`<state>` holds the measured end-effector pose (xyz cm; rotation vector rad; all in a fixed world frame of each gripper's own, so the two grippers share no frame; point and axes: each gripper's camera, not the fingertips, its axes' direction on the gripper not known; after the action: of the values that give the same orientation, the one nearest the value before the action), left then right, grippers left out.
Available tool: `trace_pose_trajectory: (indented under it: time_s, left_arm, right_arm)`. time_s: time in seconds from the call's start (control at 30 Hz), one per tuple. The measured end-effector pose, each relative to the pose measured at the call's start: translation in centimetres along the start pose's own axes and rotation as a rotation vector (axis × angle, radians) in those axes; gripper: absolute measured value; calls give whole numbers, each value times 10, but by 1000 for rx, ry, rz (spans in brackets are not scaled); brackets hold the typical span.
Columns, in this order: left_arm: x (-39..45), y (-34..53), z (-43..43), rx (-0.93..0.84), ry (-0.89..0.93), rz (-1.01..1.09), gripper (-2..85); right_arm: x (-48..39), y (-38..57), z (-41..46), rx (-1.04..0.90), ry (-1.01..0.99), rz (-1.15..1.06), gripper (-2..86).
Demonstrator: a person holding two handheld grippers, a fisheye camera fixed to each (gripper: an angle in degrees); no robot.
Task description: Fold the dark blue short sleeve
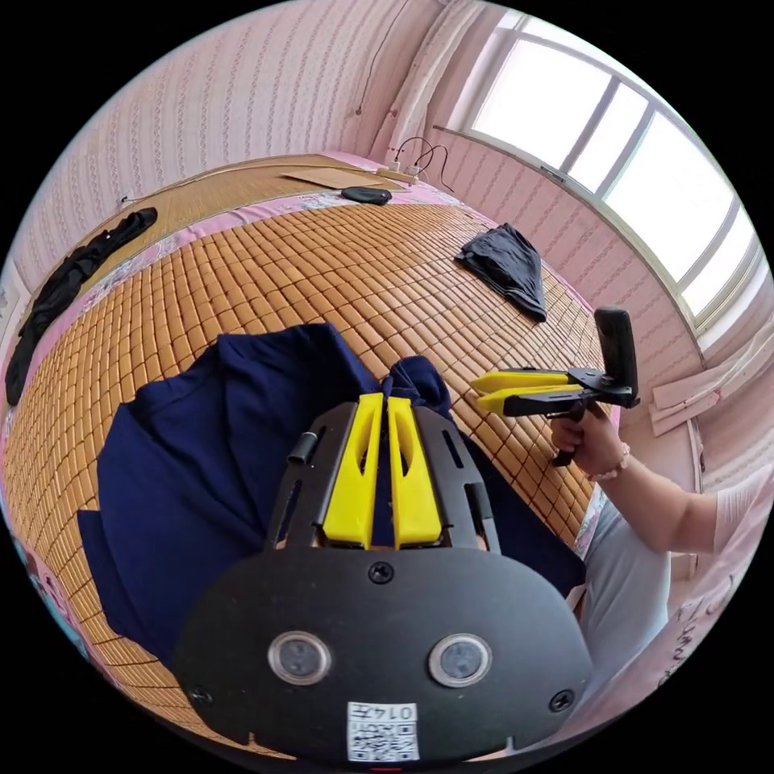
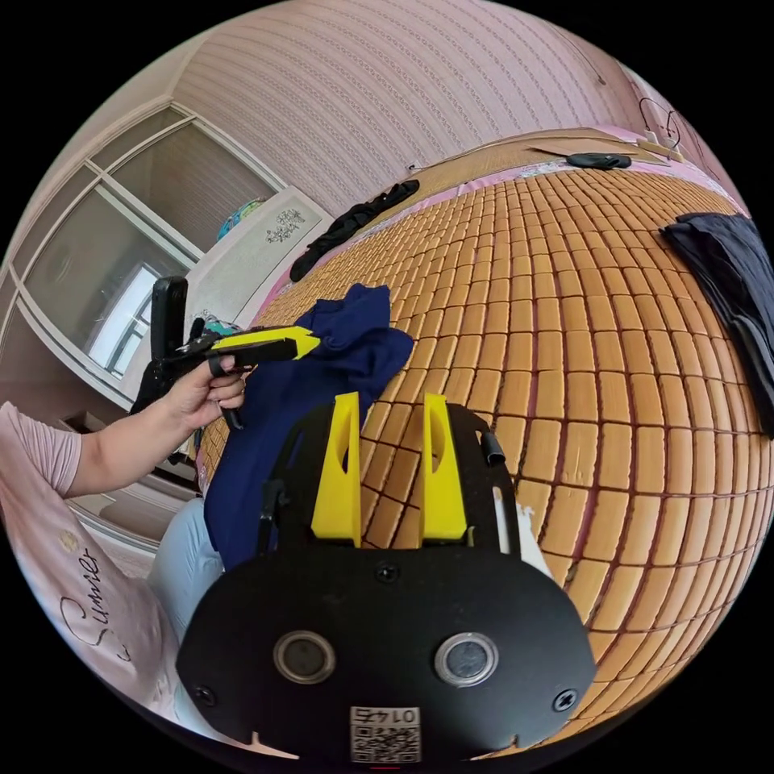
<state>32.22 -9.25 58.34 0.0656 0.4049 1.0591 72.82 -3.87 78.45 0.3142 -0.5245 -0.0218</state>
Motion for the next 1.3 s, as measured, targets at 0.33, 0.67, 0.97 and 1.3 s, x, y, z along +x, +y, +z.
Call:
trace_pose_trajectory:
  time_s: [0.33, 0.67, 0.97, 1.3]
  left_arm:
    - [-47, 29, 49, -24, 92, -168, -8]
    - [-25, 18, 67, -31, -60, -89, -9]
    - [-34, 13, 77, -20, -5, -132, -10]
    - [-23, -60, 42, 220, 113, -168, -10]
  right_arm:
    - [5, -4, -4, -17, -17, -28, 116]
    - [5, -29, 9, -21, -109, 81, 103]
    - [-12, -22, -2, 13, -166, 26, 9]
    - [-17, -7, -39, 108, -36, 15, 5]
